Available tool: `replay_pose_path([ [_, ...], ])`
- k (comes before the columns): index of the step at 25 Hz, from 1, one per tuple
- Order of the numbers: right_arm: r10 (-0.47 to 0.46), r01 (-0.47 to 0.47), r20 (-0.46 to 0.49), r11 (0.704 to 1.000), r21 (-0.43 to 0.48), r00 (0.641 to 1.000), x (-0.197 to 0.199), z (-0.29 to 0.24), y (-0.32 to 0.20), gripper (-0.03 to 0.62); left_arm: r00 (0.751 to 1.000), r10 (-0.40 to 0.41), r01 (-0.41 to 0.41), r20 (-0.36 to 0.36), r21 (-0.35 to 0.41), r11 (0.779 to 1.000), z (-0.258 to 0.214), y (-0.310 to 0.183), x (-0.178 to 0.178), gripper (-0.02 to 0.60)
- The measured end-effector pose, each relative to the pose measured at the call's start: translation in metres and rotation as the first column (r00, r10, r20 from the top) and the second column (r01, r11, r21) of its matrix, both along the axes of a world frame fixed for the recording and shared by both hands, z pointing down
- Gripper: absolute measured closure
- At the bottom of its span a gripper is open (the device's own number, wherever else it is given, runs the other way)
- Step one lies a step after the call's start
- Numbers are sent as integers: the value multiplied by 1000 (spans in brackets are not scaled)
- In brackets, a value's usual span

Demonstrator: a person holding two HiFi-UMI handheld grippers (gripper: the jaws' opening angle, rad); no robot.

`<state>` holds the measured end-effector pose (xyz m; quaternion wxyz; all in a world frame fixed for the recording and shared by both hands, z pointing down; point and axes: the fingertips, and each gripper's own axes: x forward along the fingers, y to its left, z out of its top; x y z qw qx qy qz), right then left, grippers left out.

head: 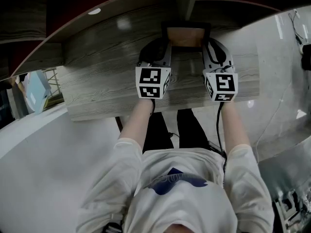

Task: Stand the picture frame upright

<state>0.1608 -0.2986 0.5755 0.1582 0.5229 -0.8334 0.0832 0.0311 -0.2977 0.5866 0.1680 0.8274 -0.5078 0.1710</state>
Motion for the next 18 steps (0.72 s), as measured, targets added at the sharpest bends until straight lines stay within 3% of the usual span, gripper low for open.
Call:
replay_pose_path([
  [18,24,-24,-7,999,-27,1000,4,20,-11,528,999,8,-7,40,-7,1000,20,-10,1,505],
])
